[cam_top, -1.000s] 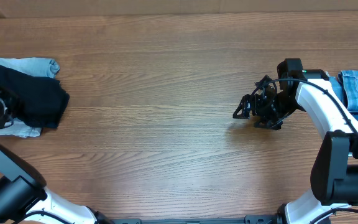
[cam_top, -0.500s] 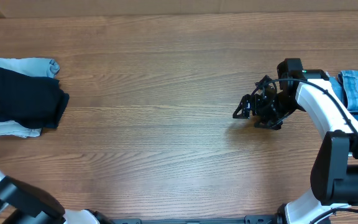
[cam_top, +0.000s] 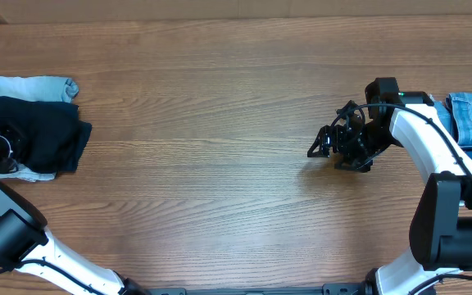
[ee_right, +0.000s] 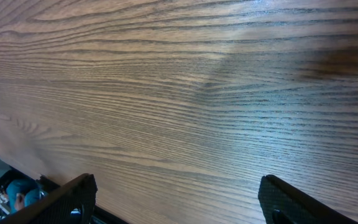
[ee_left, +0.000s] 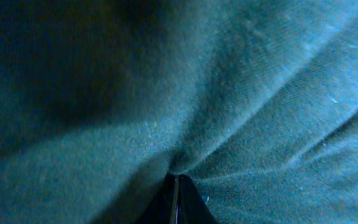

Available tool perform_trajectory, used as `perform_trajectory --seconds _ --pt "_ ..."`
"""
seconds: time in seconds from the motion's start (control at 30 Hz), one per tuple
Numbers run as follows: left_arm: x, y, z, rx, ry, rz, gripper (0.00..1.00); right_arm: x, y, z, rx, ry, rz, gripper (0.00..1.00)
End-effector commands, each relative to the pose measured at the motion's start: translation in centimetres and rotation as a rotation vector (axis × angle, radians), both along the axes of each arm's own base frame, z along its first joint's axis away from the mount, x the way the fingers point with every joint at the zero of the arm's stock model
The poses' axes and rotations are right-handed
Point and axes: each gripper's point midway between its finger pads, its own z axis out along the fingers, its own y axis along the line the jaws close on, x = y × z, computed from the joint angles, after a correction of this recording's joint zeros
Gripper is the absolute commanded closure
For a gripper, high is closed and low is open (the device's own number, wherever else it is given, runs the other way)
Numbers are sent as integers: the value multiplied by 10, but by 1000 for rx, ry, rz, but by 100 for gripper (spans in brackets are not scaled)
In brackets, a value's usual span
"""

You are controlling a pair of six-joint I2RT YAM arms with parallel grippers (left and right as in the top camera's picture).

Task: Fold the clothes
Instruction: 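Release the shirt on the stack and press it down with the left gripper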

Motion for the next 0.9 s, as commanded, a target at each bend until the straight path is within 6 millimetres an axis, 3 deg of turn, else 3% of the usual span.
perform_trajectory --seconds 0.0,0.03,0.1,0.17,0.2,0.27,0.4,0.53,0.6,0.67,0.77,0.8,0.83,0.87 --pt "15 6 67 113 -91 -70 96 0 -1 0 -3 -6 2 13" --pt "20 5 104 191 -143 -108 96 0 -1 0 -3 -6 2 12" --pt "22 10 155 351 -189 -112 96 1 -1 0 -3 -7 2 12" --pt "20 26 166 468 -161 -84 96 1 -1 0 -3 -10 2 12" --pt "18 37 162 508 -131 -61 96 1 -1 0 -3 -10 2 12" --pt "17 54 146 543 -79 -25 96 1 -1 0 -3 -9 2 12" --pt "12 88 73 579 99 37 96 -5 -1 1 -2 19 2 13" --pt "3 79 2 466 214 6 96 -16 -1 2 -1 70 2 14" --pt "-5 73 -12 427 258 -4 96 -19 -1 3 -1 80 3 14" --pt "-5 75 1 409 227 46 96 -19 -1 3 0 79 5 14" --pt "10 74 61 427 108 43 96 -19 -1 3 -1 78 5 13" --pt "16 71 90 446 60 38 96 -18 -1 3 -1 74 5 13" --pt "23 61 136 471 -21 23 96 -15 -1 2 -1 59 8 13" --pt "26 51 163 477 -73 7 95 -12 -1 2 0 44 8 13"
